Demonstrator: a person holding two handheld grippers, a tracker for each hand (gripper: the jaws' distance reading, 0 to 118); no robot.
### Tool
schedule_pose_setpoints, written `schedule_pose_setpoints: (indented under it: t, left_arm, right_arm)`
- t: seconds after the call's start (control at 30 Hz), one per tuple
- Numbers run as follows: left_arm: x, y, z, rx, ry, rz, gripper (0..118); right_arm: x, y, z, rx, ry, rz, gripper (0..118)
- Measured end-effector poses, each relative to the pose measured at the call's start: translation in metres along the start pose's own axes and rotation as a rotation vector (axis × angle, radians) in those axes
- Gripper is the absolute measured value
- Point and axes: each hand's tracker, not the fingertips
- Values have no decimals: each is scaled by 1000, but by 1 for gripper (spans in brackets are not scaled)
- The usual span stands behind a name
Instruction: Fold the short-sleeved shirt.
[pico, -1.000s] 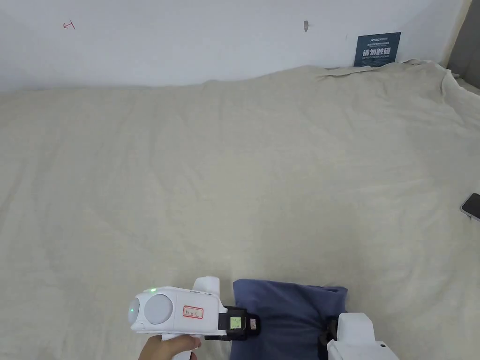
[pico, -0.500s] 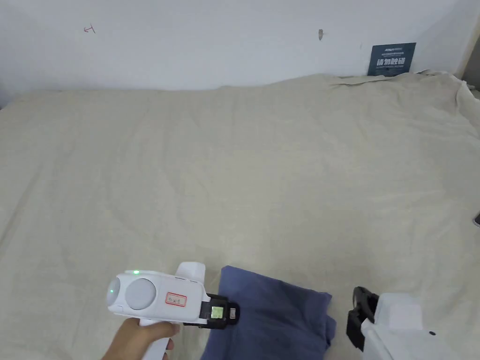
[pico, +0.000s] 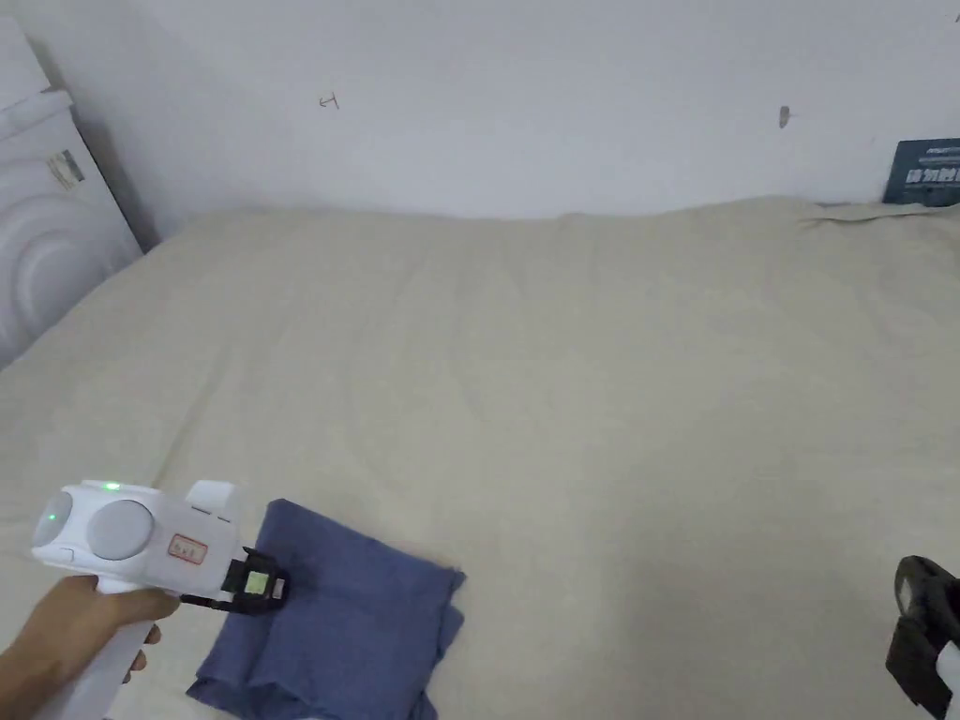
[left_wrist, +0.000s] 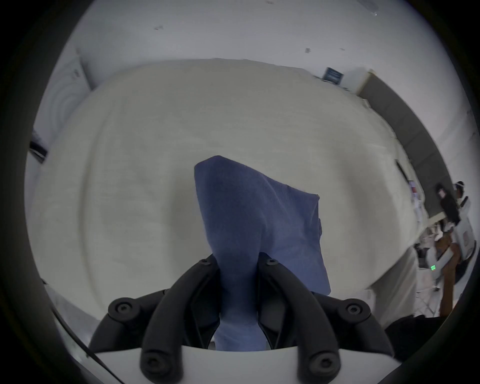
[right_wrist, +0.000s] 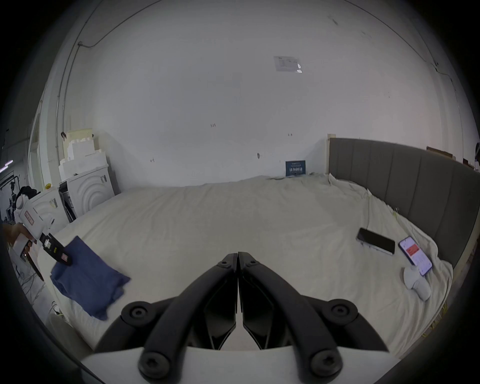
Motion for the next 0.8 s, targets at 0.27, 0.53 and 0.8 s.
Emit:
schedule_pose_setpoints:
  t: [0.27,0.53,0.8]
  left_arm:
    - [-117,7,-10,-71,293,40,22]
    - [-141,3,-52,-133,344,143,40]
    - [-152,-8,-51,-20,486,184,113]
  right_arm:
    - [-19,20,-18,49,-6,27,0]
    - [-29,16,-32,18,-14,37,0]
    - [-25,18,-31,8,-14,55,0]
